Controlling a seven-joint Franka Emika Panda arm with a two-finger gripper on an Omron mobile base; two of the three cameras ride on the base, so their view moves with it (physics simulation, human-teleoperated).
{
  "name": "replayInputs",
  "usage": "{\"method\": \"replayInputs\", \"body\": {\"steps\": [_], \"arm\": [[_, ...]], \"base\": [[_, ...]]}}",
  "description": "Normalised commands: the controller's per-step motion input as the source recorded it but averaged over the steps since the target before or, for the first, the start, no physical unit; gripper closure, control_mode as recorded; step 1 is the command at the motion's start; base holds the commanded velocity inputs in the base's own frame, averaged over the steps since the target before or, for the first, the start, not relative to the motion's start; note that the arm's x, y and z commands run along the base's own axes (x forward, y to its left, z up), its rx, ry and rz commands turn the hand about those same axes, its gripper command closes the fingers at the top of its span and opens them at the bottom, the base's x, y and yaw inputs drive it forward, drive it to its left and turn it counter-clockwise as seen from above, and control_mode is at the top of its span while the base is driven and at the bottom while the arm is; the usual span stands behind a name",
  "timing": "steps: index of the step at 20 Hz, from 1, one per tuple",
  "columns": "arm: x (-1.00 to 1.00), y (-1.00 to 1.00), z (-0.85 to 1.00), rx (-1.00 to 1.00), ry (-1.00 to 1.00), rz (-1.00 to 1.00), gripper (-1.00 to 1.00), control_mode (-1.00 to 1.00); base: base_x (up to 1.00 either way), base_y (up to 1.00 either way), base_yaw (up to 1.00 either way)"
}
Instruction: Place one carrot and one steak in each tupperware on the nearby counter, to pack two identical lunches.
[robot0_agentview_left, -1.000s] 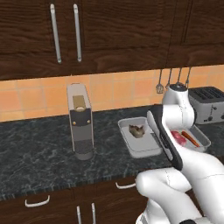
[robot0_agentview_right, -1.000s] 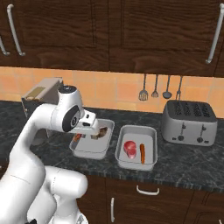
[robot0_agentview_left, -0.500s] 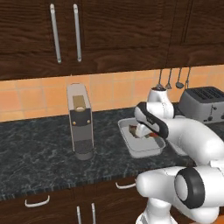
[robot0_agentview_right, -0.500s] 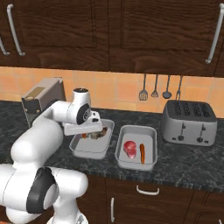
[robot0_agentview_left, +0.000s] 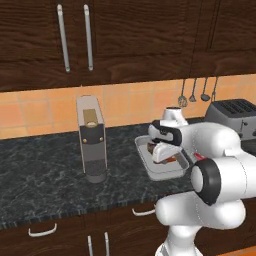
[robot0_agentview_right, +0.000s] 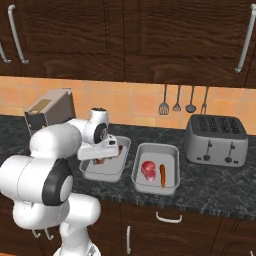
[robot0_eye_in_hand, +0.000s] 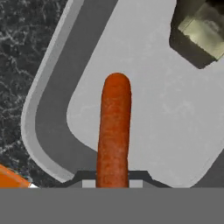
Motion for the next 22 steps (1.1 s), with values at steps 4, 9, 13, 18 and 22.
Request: {"method": "replayInputs", "body": {"steps": [4,9,13,18,22], "arm": [[0.00,0.04,-0.39,0.00,0.19,0.03,1.00,-1.00],[0.30,0.00,0.00,0.00,0.04,0.08,1.00,-1.00],[0.69,0.03,-0.02,0.03,-0.07,0.12,1.00,-1.00],[0.21,0.09,-0.34,0.04,-0.12,0.11,1.00,-1.00],[-0.03,0.01,-0.78,0.00,-0.08,0.04,1.00,-1.00]], "base": [[0.00,0.00,0.00],[0.00,0.00,0.00],[0.00,0.00,0.00],[0.00,0.00,0.00],[0.00,0.00,0.00]]}}
